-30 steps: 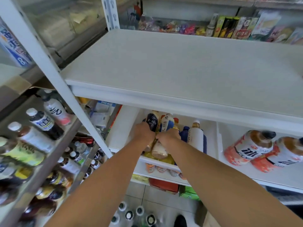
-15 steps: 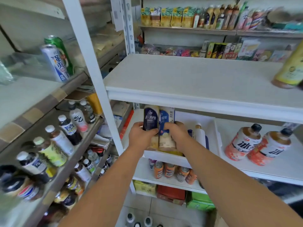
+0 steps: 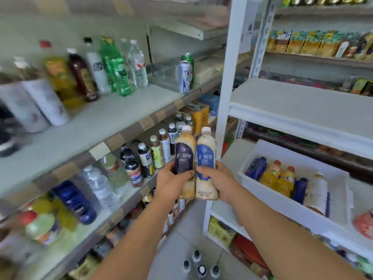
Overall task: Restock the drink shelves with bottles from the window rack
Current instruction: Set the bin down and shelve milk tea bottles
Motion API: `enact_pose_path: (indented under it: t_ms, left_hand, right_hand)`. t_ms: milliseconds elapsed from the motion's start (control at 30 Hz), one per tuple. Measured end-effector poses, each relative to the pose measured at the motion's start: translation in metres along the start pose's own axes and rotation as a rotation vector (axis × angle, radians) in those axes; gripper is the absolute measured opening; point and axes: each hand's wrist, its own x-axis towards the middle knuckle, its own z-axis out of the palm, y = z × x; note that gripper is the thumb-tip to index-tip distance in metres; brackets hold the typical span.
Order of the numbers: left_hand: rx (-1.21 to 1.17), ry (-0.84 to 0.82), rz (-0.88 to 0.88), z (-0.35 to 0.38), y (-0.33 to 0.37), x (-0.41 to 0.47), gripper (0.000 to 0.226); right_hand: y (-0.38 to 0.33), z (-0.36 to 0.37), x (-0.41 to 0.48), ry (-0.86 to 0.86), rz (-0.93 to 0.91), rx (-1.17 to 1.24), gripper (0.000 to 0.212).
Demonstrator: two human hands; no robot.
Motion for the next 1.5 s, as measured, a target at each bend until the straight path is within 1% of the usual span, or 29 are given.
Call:
enact_pose_path:
  t_ms: [33,100,200,267,333,400,433,533,600,700,867,1033,1233,1500]
  left_hand:
    - [-0.002,0.054,0.022,-0.016,0.004,-0.01,0.032]
    - [-0.009,0.161,0.059,-0.048,0.011,-0.033,0.03]
    - [-0.01,0.333,0.114,-0.092,0.023,-0.068,0.031]
    - [-0.012,0.454,0.151,-0.122,0.031,-0.094,0.033]
    - [-0.014,0.551,0.171,-0.149,0.037,-0.121,0.033]
    - [-0.018,0.638,0.175,-0.175,0.041,-0.147,0.034]
    - [-0.024,0.682,0.181,-0.187,0.043,-0.159,0.035]
    - [-0.032,0.791,0.192,-0.225,0.046,-0.189,0.034]
    - [-0.029,0.844,0.208,-0.249,0.047,-0.203,0.033]
    - [-0.027,0.901,0.227,-0.282,0.05,-0.219,0.037]
    - [-0.029,0.956,0.279,-0.33,0.057,-0.23,0.04]
    - [0.005,1.003,0.308,-0.36,0.058,-0.234,0.042]
    - [0.005,1.025,0.302,-0.384,0.058,-0.231,0.042]
    - [0.003,1.039,0.298,-0.391,0.059,-0.219,0.041]
  right_hand:
    - [0.0,0.015,-0.002,-0.036,-0.016,-0.029,0.051]
    - [-0.002,0.045,-0.01,-0.111,-0.053,-0.08,0.051]
    - [-0.011,0.095,-0.029,-0.279,-0.121,-0.163,0.057]
    - [-0.016,0.129,-0.046,-0.395,-0.177,-0.203,0.048]
    - [-0.019,0.162,-0.067,-0.48,-0.218,-0.208,0.038]
    - [-0.021,0.193,-0.088,-0.56,-0.24,-0.22,0.032]
    - [-0.022,0.208,-0.099,-0.598,-0.246,-0.228,0.032]
    - [-0.022,0.252,-0.124,-0.696,-0.273,-0.213,0.04]
    - [-0.022,0.278,-0.139,-0.736,-0.295,-0.207,0.038]
    - [-0.021,0.315,-0.158,-0.779,-0.327,-0.177,0.031]
    - [-0.021,0.368,-0.173,-0.814,-0.383,-0.162,0.034]
    - [-0.019,0.404,-0.179,-0.841,-0.401,-0.159,0.028]
    - [-0.018,0.431,-0.179,-0.857,-0.382,-0.155,0.025]
    - [-0.023,0.44,-0.173,-0.871,-0.379,-0.137,0.024]
